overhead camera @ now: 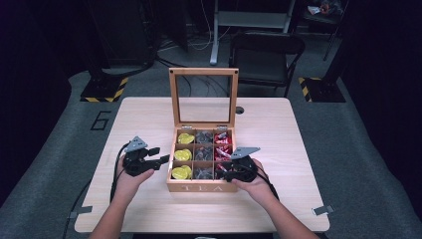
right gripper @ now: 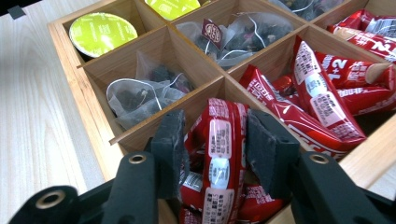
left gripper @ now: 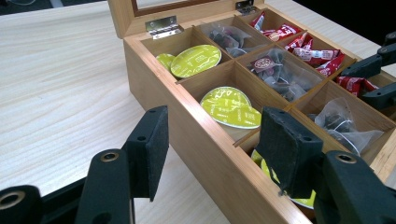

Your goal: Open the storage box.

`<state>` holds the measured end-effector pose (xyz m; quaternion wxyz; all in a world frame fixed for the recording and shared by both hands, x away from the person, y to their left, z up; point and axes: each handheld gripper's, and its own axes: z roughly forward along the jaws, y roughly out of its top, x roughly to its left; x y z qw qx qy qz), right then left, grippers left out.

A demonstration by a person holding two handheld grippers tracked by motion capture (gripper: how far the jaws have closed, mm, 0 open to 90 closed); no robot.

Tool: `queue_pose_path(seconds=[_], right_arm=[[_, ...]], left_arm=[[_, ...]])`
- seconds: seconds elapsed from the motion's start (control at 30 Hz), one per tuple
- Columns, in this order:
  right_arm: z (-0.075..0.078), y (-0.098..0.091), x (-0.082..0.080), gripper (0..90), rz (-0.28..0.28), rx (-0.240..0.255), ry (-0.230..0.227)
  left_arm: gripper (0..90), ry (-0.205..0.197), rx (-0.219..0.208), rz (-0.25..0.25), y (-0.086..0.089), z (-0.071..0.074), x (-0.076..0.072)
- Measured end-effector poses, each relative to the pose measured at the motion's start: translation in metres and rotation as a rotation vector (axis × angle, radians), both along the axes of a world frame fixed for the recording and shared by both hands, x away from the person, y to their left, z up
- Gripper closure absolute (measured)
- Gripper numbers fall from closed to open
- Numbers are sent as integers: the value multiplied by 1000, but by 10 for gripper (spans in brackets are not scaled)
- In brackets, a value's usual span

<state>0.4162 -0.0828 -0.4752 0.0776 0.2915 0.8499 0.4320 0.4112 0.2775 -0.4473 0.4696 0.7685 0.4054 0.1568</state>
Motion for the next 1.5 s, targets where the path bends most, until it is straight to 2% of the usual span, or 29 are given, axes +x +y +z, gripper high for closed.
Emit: queue_pose_path(seconds=[0.2, 0.53, 0.83, 1.5], right_arm=[[-3, 4, 0, 614, 11, -4, -1], [-3, 2, 0, 706, 22, 22, 18], [-1, -1, -2, 737, 43, 10, -11], [25, -13, -2, 745, 22, 71, -74]], left_arm=[[432, 6, 5, -6, 1, 0, 0], [432, 1, 9, -4, 1, 1, 0], [432, 2, 9, -3, 1, 0, 0], [428, 4, 2, 4, 0, 0, 0]])
